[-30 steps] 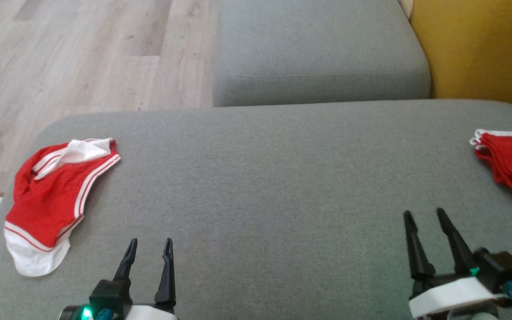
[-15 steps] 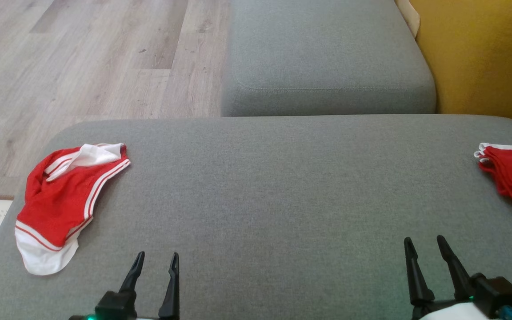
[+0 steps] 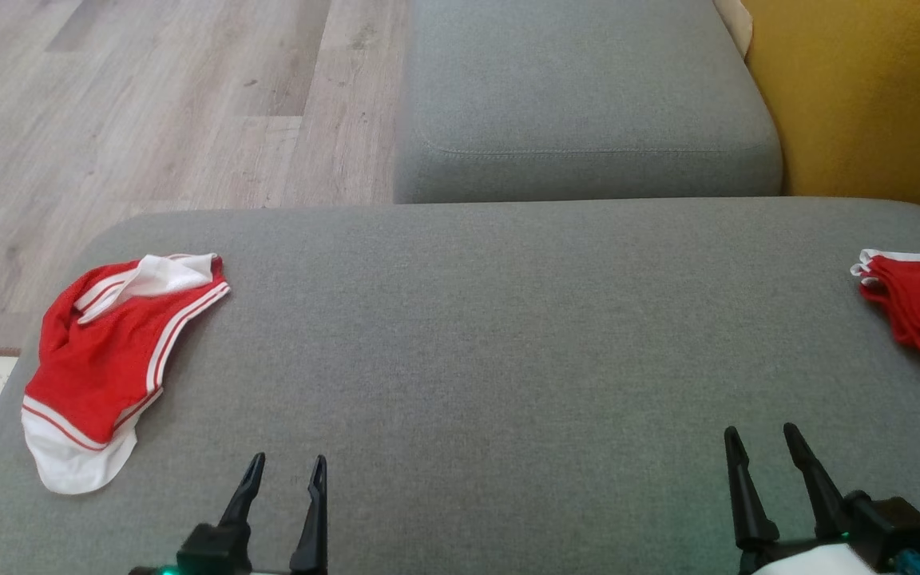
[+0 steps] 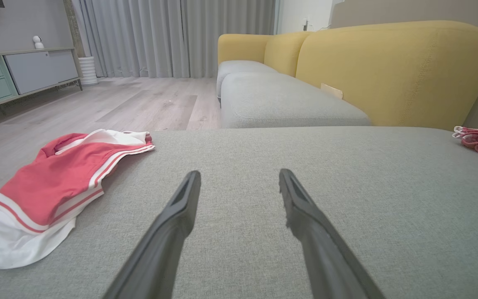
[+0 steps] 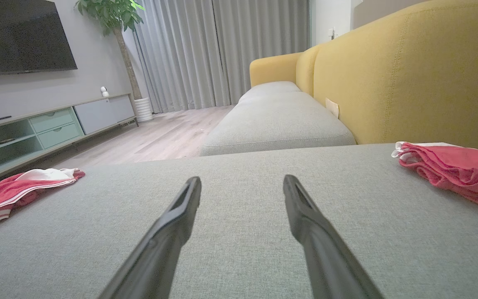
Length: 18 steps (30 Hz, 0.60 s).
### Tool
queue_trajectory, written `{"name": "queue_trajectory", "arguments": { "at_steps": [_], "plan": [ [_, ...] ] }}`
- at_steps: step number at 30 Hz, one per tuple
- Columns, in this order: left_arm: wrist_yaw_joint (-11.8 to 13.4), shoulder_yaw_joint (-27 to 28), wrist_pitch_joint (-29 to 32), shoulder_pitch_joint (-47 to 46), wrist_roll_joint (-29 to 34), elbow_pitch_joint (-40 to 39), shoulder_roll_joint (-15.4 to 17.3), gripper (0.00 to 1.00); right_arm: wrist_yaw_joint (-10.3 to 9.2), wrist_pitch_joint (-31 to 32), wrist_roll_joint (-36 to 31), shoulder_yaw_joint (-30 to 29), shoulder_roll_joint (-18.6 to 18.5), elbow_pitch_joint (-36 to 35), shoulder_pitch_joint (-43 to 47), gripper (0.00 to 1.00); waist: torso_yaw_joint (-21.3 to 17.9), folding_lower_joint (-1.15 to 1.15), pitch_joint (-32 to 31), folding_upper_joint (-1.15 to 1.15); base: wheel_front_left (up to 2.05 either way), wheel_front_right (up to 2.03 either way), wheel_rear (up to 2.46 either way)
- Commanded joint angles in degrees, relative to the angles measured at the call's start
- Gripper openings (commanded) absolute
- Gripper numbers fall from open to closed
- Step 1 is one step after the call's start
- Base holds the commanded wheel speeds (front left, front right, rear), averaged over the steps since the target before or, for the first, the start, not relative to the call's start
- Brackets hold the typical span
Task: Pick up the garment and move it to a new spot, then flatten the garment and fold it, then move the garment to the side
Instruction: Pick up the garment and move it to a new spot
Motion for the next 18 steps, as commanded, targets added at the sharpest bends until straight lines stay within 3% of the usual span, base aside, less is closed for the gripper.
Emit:
{"name": "queue_trajectory", "arguments": {
  "at_steps": [1, 18],
  "plan": [
    [0.6, 1.5, -0.3, -3.2, 0.4, -1.7, -0.1, 1.00, -0.05, -0.8, -0.5, 1.1, -0.6, -1.8, -1.6, 1.00, 0.0, 0.00, 0.0, 0.00, 0.00, 0.00, 0.00],
    [0.8, 1.3, -0.3, -4.0, 0.5, -2.2, -0.1, 1.00, -0.05, -0.8, -0.9, 0.8, -0.3, -1.5, -1.3, 1.00, -0.1, 0.00, -0.3, 0.00, 0.00, 0.00, 0.00]
  ]
}}
